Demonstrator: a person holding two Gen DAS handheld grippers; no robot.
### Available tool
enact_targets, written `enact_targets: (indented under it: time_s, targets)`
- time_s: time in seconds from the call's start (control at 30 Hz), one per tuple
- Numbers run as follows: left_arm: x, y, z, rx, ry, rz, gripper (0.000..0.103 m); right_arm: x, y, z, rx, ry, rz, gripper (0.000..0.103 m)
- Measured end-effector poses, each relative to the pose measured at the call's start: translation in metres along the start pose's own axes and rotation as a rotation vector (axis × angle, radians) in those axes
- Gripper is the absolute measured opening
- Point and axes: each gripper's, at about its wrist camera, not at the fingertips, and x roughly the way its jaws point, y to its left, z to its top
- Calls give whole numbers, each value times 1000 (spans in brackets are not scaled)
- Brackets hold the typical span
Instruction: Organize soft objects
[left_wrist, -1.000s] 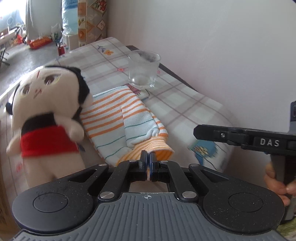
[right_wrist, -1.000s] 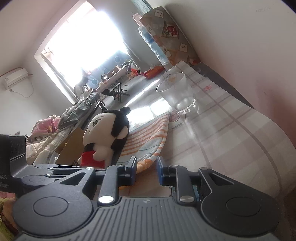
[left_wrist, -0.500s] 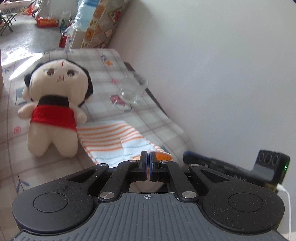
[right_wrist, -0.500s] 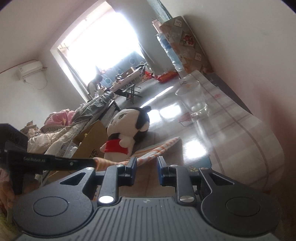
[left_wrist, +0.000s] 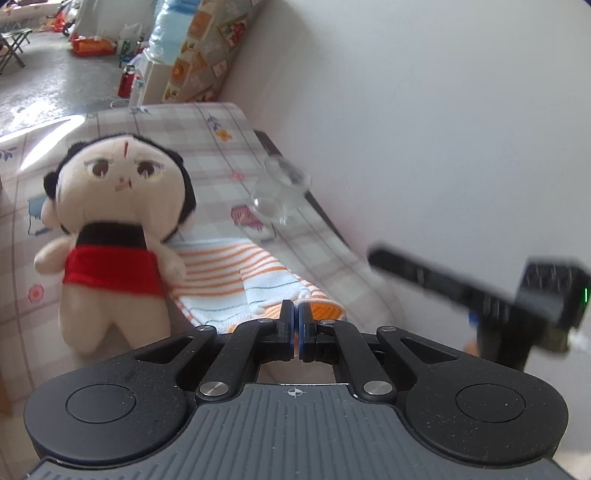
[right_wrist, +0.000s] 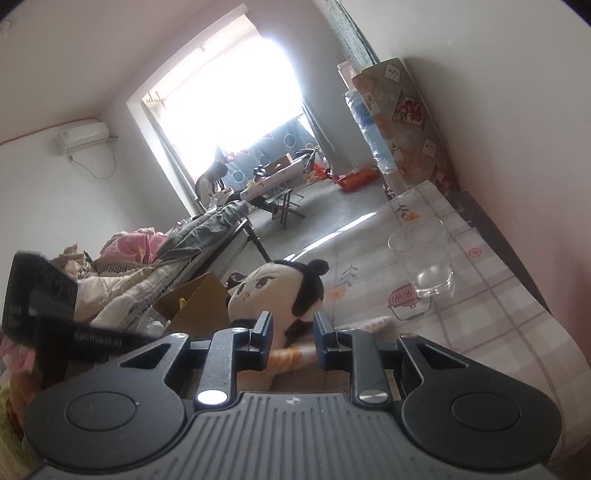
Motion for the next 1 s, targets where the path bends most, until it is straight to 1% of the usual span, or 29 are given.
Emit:
enact_targets:
  time_s: [0.07,0.13,0.2,0.27,0.37,0.43,0.5,0.6,0.67,0.73,0.77,0.8,0.87,0.93,1.0]
  targets:
    - [-2,-2,-16,-12,33,-15,1,6,-3,9,9,10,40,26]
    - [-8,-3,-32,-27,51,-27,1,18,0,13,12,64,86,26]
    - [-15,-3,-43,-46,60,-45,1,36,4,5,26,159,133,25]
    - [-25,-3,-49,-60,54,-61,0,53,5,-11,58,275,172,25]
    - [-35,0,-40,-62,16,-61,0,71,-2,-41,139,428,195,25]
    - [-33,4,-30,-62,5,-49,0,78,-11,-55,196,495,194,25]
    - [-26,8,-20,-64,-4,-43,0,83,-20,-62,253,540,185,25]
    - [-12,15,-2,-65,-21,-29,0,88,-33,-65,329,582,185,26]
    - [2,21,9,-74,-18,-14,0,89,-38,-66,357,599,190,25]
    - [16,25,17,-71,-11,15,0,91,-44,-65,385,607,202,25]
    - [18,27,19,-70,-5,10,0,91,-45,-64,384,603,200,25]
    - [19,27,18,-63,5,-1,0,92,-45,-62,374,596,191,25]
    - [15,22,12,-15,20,-3,0,93,-45,-61,361,591,185,25]
    - [10,19,0,21,75,10,3,93,-46,-61,356,594,189,25]
    - [3,21,-16,28,117,36,4,93,-46,-61,351,594,195,25]
